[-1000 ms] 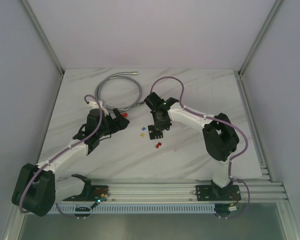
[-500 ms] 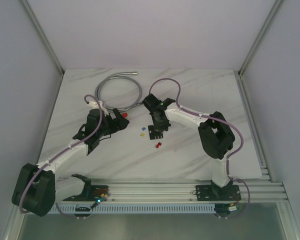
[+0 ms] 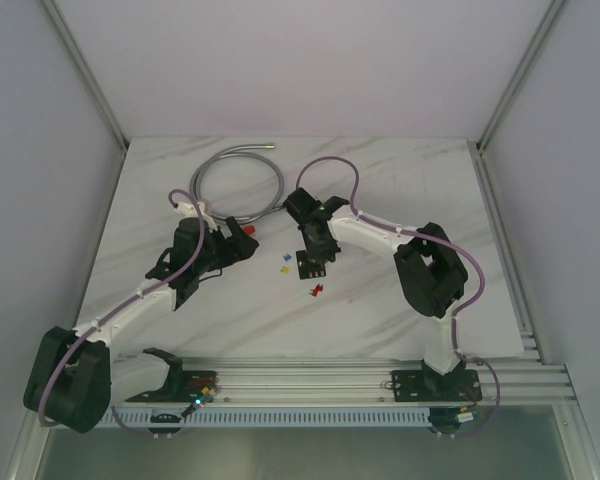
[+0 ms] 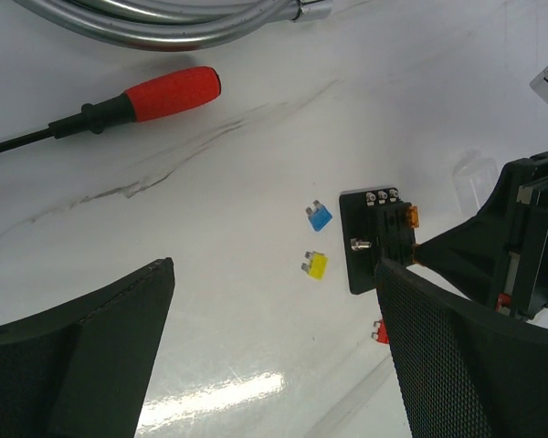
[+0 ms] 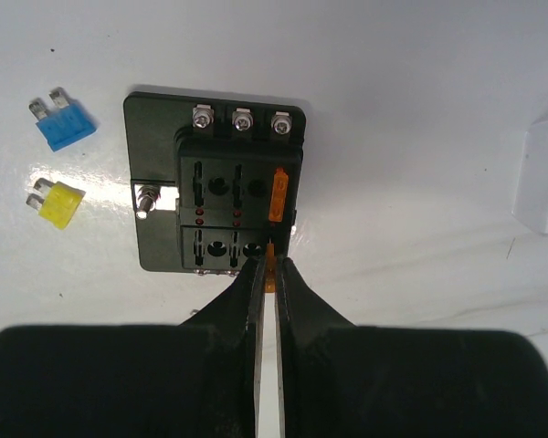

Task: Snap on the fuse box
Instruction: Install the fuse at the fuse box base.

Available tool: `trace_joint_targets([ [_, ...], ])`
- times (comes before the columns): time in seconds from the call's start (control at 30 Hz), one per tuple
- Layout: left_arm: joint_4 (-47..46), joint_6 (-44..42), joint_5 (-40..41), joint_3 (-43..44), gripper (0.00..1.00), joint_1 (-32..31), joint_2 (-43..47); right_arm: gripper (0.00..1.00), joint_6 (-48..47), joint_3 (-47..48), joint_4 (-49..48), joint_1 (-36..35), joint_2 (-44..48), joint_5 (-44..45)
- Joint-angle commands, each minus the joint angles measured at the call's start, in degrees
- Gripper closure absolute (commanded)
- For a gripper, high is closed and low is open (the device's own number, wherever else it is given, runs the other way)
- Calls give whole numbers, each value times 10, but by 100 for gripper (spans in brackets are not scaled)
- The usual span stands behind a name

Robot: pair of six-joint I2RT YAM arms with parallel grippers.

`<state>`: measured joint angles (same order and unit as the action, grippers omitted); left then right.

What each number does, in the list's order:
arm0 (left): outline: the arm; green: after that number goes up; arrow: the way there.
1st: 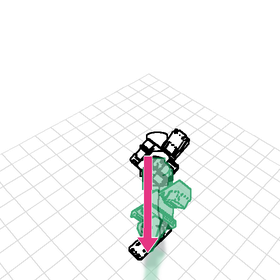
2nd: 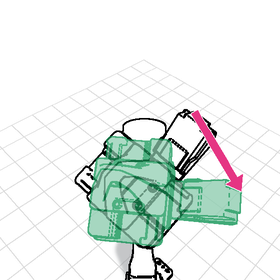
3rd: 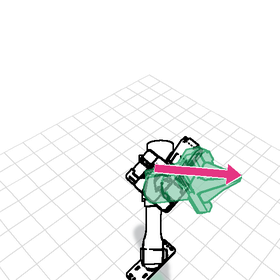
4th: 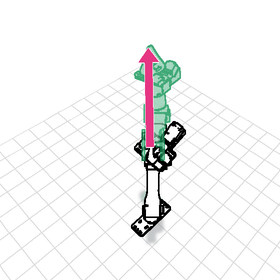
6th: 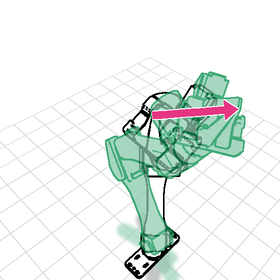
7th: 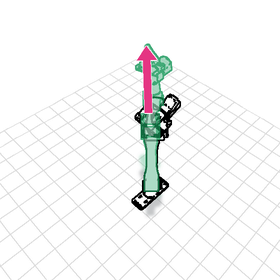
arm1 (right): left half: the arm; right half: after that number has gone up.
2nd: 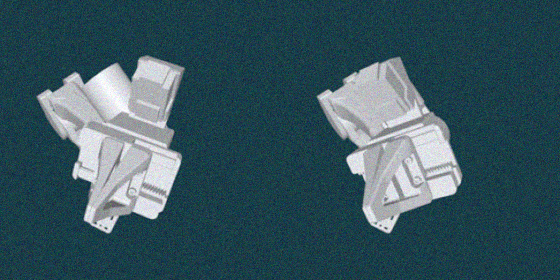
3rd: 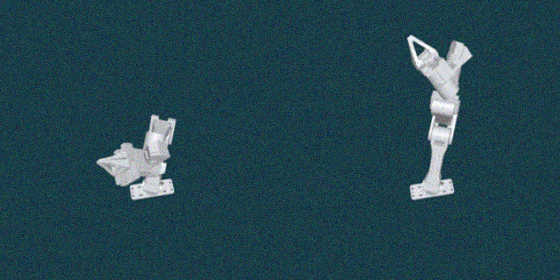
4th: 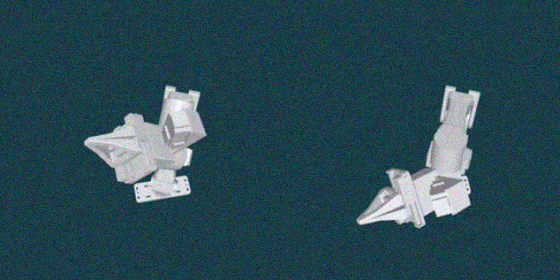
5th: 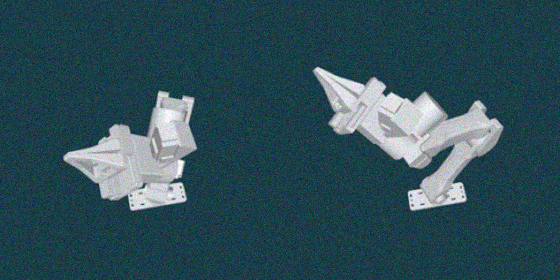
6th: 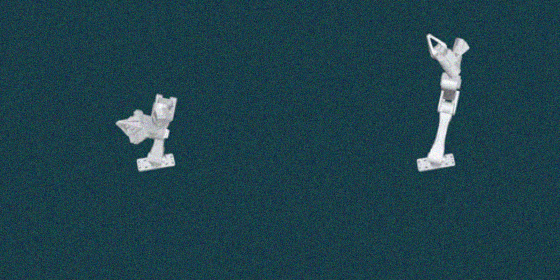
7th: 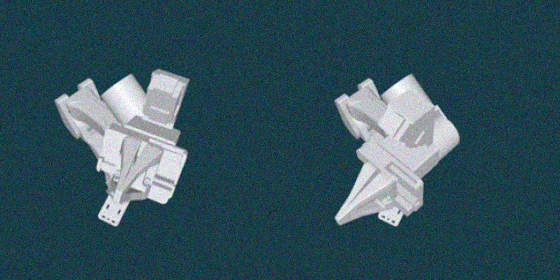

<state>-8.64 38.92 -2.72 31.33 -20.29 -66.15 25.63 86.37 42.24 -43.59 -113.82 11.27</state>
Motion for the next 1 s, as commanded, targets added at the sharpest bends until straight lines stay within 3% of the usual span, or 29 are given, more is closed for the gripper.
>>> trace_joint_targets([
  [0.0,11,-4,4,14,0,3,5,92,-5,16,12,-4,-22,14],
  [0.23,11,-4,3,14,0,3,5,77,-2,13,2,-4,-9,17],
  [0.4,11,-4,2,13,0,3,5,75,2,6,-11,-5,8,17],
  [0.77,13,-2,-1,14,0,3,8,78,14,-27,-20,-8,31,18],
  [0.97,13,0,-4,16,0,2,9,85,17,-44,-27,-9,37,18],
])
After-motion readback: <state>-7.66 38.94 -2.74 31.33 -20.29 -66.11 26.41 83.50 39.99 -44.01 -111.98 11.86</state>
